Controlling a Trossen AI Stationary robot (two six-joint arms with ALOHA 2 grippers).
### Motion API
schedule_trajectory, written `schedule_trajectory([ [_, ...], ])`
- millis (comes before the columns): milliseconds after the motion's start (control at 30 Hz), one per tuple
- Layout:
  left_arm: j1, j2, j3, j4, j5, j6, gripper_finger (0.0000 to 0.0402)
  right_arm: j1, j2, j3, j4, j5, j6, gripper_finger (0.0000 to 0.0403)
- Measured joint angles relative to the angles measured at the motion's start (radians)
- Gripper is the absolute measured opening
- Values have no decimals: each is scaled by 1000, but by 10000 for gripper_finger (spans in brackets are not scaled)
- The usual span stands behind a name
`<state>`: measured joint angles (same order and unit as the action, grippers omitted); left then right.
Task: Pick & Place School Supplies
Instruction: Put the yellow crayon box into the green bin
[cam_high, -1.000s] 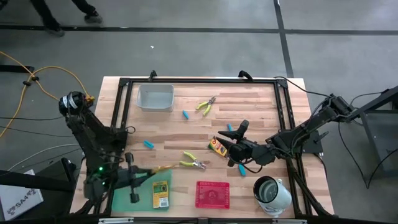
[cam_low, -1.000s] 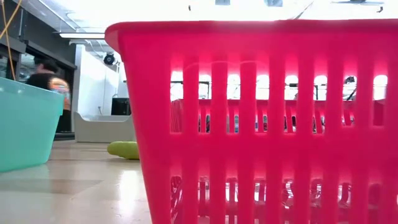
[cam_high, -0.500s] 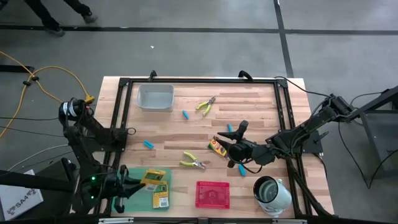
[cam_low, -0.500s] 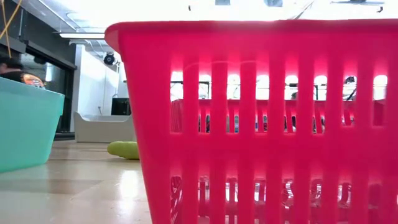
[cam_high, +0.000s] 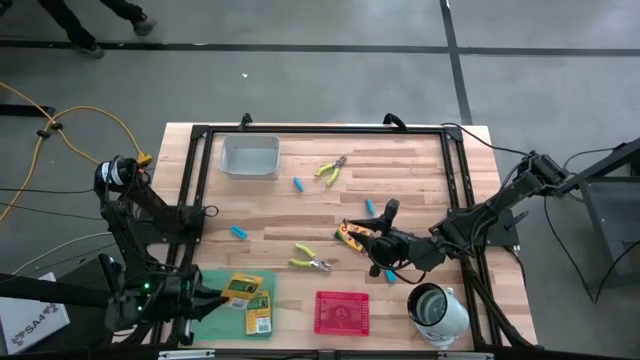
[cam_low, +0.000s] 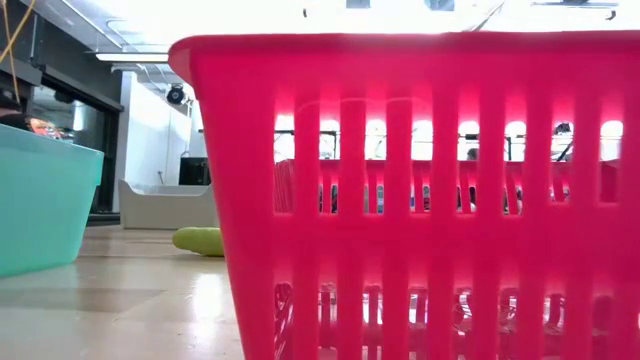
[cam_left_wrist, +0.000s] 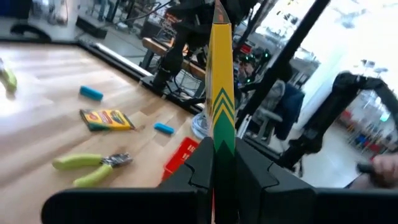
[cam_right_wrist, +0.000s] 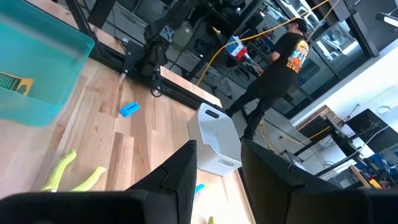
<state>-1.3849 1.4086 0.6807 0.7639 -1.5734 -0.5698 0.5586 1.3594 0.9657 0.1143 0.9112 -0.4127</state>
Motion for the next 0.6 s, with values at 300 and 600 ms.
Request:
schedule_trajectory([
  [300, 38, -1, -2, -12, 1, 359, 28, 20, 0, 0, 0, 1, -2, 118],
  [600, 189, -2, -31, -74, 245, 393, 28, 19, 0, 0, 3, 3, 0, 118],
])
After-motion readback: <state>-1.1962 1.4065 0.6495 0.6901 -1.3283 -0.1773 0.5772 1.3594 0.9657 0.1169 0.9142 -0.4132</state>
